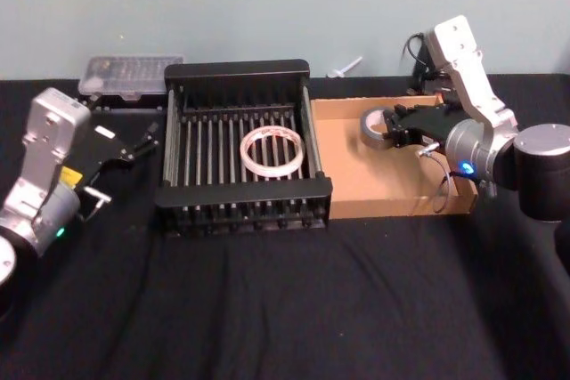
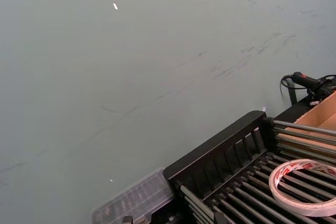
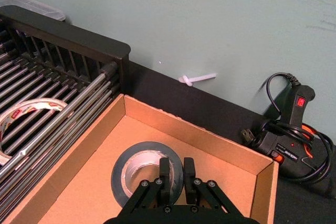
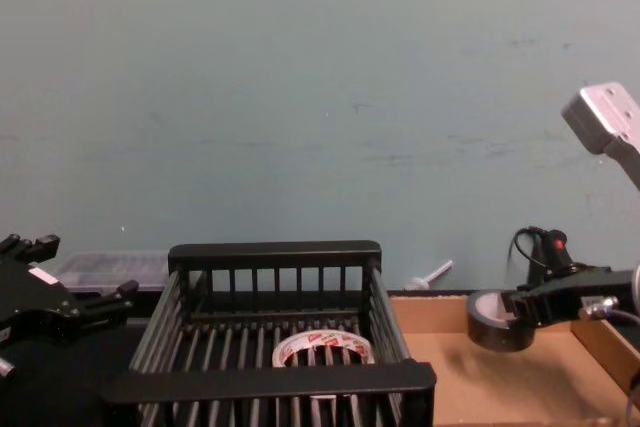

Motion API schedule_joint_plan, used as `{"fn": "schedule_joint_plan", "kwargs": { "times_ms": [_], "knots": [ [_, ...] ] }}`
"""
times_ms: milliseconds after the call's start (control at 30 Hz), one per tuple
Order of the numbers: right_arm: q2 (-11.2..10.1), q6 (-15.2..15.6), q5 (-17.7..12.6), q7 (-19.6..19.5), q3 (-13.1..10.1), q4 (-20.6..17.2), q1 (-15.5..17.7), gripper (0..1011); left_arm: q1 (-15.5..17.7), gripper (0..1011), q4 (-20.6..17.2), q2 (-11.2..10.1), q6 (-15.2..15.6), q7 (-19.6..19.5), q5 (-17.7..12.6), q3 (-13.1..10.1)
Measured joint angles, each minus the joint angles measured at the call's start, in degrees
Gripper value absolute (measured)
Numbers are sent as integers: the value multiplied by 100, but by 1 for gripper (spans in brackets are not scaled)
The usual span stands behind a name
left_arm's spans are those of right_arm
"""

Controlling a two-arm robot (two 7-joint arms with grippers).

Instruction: Pick up the white tape and place it into the black box , Pick up the silver tape and place it into the brown box.

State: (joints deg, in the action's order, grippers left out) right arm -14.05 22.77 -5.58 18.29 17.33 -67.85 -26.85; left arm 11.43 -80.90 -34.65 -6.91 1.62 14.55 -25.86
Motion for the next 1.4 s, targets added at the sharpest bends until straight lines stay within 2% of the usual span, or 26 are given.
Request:
{"fn": "schedule_joint_plan", "kwargs": {
  "times_ms": [200,267,333,433,667,700,767,833,900,967,1067,1100,1400],
  "knots": [
    [-6,6,-3,-1,-4,-18,6,161,0,1001,0,0,0,0,0,0],
    [-7,8,-4,-2,-6,-23,8,201,0,1001,0,0,0,0,0,0],
    [-7,9,-5,-2,-6,-26,10,253,0,1001,0,0,0,0,0,0],
    [-9,12,-7,-5,-9,-32,12,392,0,1001,0,0,0,0,0,0],
    [-12,16,-10,-8,-13,-39,15,567,0,1001,0,0,0,0,0,0],
    [-12,17,-11,-8,-13,-39,16,634,0,1001,0,0,0,0,0,0],
    [-13,18,-11,-8,-13,-41,17,674,0,1001,0,0,0,0,0,0],
    [-14,19,-12,-8,-13,-42,18,775,0,1002,0,0,0,0,0,0],
    [-15,20,-12,-9,-13,-42,19,791,0,1002,0,0,0,0,0,0],
    [-15,20,-14,-9,-13,-44,20,882,0,1001,0,0,0,0,0,0],
    [-15,20,-15,-8,-13,-45,21,930,0,1001,0,0,0,0,0,0],
    [-15,20,-15,-9,-13,-46,21,978,0,1001,0,0,0,0,0,0],
    [-15,20,-16,-8,-13,-48,21,1002,0,1001,0,0,0,0,0,0]
  ]
}}
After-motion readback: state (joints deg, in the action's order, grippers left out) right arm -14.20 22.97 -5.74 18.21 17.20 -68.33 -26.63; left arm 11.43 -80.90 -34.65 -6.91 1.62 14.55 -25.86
